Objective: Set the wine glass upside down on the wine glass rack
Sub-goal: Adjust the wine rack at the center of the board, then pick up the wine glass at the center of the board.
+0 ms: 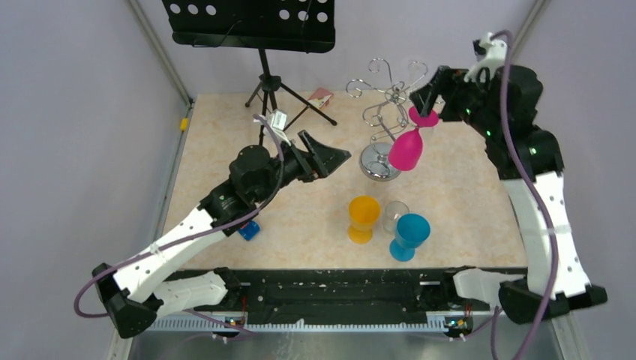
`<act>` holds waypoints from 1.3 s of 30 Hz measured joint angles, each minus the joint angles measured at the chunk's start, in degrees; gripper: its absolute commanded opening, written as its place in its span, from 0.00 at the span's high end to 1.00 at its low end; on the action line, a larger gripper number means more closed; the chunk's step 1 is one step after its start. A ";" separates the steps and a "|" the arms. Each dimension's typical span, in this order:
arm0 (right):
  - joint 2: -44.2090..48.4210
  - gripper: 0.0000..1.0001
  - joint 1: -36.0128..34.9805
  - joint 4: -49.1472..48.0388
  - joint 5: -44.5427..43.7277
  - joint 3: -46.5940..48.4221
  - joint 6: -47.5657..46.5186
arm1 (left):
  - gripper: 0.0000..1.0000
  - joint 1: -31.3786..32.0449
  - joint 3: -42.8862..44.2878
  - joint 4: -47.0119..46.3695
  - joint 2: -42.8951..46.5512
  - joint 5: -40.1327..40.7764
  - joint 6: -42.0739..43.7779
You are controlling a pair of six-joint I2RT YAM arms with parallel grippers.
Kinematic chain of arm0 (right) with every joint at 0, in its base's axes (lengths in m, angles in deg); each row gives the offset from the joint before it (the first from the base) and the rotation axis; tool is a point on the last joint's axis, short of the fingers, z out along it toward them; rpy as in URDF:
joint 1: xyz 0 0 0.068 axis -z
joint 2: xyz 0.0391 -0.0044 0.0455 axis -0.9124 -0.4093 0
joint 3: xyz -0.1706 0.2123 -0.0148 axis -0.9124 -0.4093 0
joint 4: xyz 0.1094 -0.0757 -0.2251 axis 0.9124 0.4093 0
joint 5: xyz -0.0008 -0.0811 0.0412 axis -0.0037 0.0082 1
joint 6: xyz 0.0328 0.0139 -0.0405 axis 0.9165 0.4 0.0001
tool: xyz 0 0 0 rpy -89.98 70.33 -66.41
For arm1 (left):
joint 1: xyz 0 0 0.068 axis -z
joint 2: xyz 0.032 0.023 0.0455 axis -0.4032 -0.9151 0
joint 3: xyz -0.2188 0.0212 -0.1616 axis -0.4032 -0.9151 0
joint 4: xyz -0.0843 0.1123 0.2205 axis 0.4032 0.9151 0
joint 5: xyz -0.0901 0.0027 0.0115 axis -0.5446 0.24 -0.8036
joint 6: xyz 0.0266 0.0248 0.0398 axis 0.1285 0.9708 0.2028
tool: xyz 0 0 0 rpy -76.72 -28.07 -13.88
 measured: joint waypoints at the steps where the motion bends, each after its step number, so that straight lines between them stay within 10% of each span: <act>1: 3.04 0.14 0.00 0.09 -0.31 -2.27 0.90 | 0.09 -0.02 0.09 3.21 1.46 0.15 3.30; 12: 34.86 0.12 -0.02 7.34 -3.80 -29.07 14.51 | 0.16 -0.09 7.89 30.77 -1.29 -2.54 30.14; 24: 32.44 0.12 -0.02 9.01 -2.67 -31.39 16.41 | 0.24 1.16 19.93 41.13 -18.67 -13.81 35.87; 39: 33.07 0.12 -0.02 7.52 -1.49 -32.76 16.92 | 0.40 12.26 33.05 50.05 -37.97 -7.85 40.26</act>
